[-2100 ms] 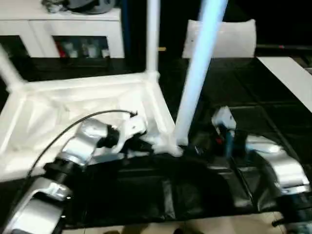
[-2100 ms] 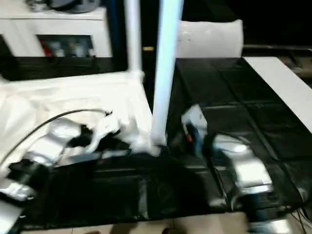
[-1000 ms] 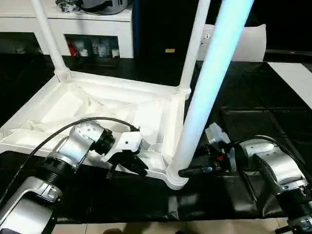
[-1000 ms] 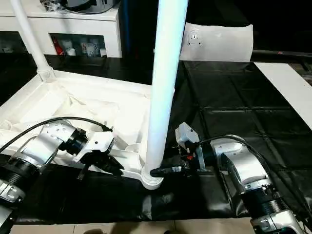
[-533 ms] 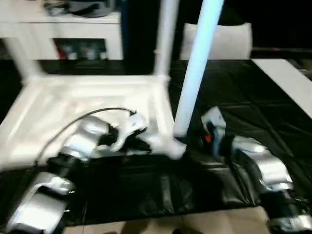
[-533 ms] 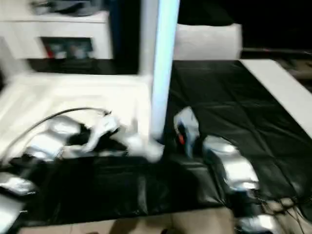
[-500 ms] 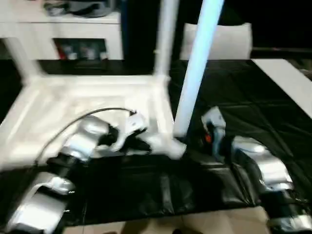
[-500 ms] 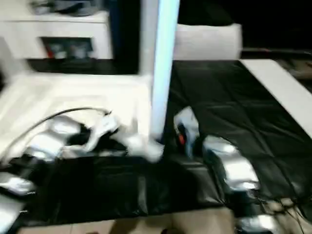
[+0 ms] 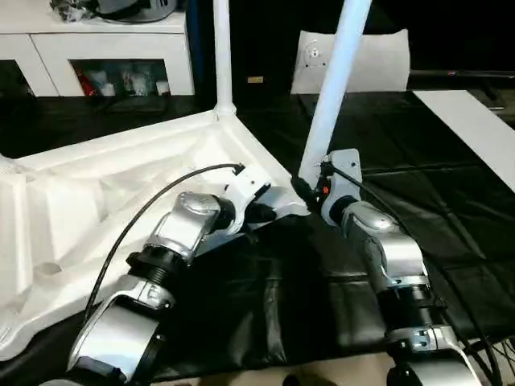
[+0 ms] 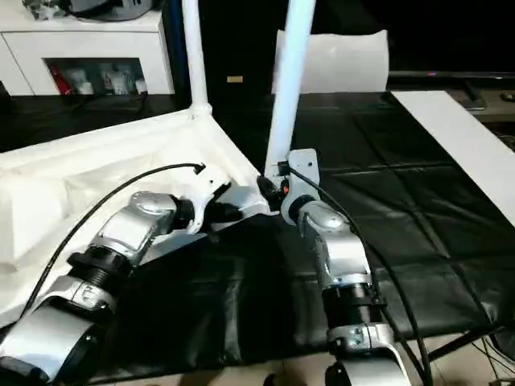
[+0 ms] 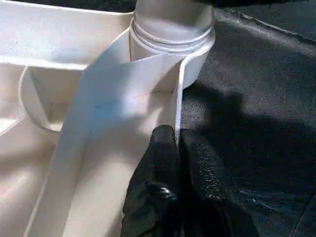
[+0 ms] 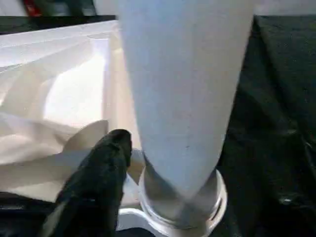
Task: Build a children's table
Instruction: Rotate leg to tighten
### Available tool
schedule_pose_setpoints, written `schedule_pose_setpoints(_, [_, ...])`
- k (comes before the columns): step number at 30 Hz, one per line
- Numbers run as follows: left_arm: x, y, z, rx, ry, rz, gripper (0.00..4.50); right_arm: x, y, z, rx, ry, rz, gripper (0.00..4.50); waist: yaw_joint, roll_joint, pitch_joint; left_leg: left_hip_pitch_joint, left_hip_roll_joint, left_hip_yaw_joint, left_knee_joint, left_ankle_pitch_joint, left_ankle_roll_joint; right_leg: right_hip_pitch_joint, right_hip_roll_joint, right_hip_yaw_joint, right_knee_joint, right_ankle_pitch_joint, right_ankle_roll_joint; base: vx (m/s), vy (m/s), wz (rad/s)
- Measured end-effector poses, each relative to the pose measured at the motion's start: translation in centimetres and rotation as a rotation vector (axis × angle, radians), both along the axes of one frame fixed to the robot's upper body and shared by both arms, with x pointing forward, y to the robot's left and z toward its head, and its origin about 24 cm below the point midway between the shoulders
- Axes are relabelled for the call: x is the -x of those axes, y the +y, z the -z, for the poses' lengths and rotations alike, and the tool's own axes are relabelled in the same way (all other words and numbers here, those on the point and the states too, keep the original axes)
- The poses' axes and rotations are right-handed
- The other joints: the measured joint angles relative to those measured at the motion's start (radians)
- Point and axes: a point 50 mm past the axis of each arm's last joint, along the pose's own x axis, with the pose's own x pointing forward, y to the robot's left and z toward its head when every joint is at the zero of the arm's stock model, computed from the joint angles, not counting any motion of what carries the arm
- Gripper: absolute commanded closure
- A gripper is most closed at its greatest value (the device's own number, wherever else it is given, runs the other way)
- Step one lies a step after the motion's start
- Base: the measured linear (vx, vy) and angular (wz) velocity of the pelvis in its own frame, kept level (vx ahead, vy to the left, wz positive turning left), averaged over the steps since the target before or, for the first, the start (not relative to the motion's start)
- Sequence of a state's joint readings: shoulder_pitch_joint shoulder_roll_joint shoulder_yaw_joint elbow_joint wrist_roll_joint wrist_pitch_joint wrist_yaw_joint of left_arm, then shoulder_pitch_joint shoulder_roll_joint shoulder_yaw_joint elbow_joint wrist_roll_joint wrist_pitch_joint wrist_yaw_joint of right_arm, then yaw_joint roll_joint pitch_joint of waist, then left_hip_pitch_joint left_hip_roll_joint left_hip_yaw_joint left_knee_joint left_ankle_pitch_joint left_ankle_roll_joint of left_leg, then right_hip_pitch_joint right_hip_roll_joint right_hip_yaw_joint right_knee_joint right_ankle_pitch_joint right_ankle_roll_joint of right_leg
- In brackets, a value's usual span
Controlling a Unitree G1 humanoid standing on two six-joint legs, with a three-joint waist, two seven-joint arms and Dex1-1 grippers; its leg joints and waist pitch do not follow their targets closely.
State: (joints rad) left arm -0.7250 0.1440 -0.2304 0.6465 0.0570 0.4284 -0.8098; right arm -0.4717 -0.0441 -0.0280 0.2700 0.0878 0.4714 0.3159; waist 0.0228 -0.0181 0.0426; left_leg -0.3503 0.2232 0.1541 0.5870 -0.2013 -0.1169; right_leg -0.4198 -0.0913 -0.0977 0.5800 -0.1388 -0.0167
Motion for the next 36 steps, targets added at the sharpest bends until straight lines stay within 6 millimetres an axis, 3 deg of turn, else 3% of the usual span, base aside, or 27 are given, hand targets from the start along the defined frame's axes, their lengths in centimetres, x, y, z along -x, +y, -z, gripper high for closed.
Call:
schedule_pose_setpoints(6, [0.6, 0.7, 0.0, -0.001, -0.009, 0.083, 4.5, 1.1, -1.3, 0.1, 0.013, -0.025, -0.145, 0.85, 0.006, 0.002, 0.001, 0.001, 0.001, 0.001, 0.0, 0.0, 0.0, 0.0, 0.001, 0.0, 0.0, 0.0, 0.0, 0.0, 0.0, 0.0])
schedule_pose_setpoints(12, [2.0, 3.4, 0.3, 0.004, -0.021, 0.279, 4.5, 3.1, -3.8, -0.2, 0.087, -0.045, -0.436, 0.37, 0.012, 0.003, 0.002, 0.002, 0.001, 0.001, 0.0, -0.001, -0.001, 0.001, 0.001, 0.0, 0.001, 0.0, -0.001, 0.0, 0.0, 0.0])
schedule_pose_setpoints(18, [3.0, 5.0, 0.1, -0.037, 0.005, 0.479, 4.5, 4.7, -4.3, -0.5, 0.104, 0.0, -0.73, 0.37, 0.037, 0.003, 0.002, 0.002, 0.001, 0.001, 0.004, 0.0, -0.001, 0.004, -0.001, 0.001, 0.001, -0.001, 0.002, 0.0, 0.0, 0.0])
schedule_pose_setpoints(23, [3.8, 6.1, -0.2, -0.064, 0.031, 0.601, 4.5, 5.6, -4.9, -0.7, 0.104, 0.021, -0.898, 0.37, 0.041, 0.003, 0.002, 0.002, 0.001, 0.001, 0.005, 0.0, -0.001, 0.004, -0.001, 0.002, 0.003, 0.0, 0.0, 0.0, 0.0, 0.0])
schedule_pose_setpoints(28, [4.4, 6.3, -0.3, -0.081, 0.044, 0.695, 4.5, 6.2, -4.7, -0.6, 0.08, 0.059, -1.021, 0.82, 0.045, 0.001, 0.001, 0.002, 0.001, 0.001, 0.005, 0.0, -0.001, 0.004, -0.001, 0.002, 0.004, 0.0, 0.0, 0.0, 0.0, 0.0])
schedule_pose_setpoints(36, [5.1, 6.0, -0.5, -0.106, 0.058, 0.808, 4.5, 6.8, -4.2, -0.5, 0.045, 0.086, -1.132, 1.52, 0.067, 0.0, 0.001, 0.002, 0.002, 0.001, 0.005, 0.0, -0.002, 0.004, -0.001, 0.002, 0.005, -0.001, 0.002, 0.0, 0.0, 0.0])
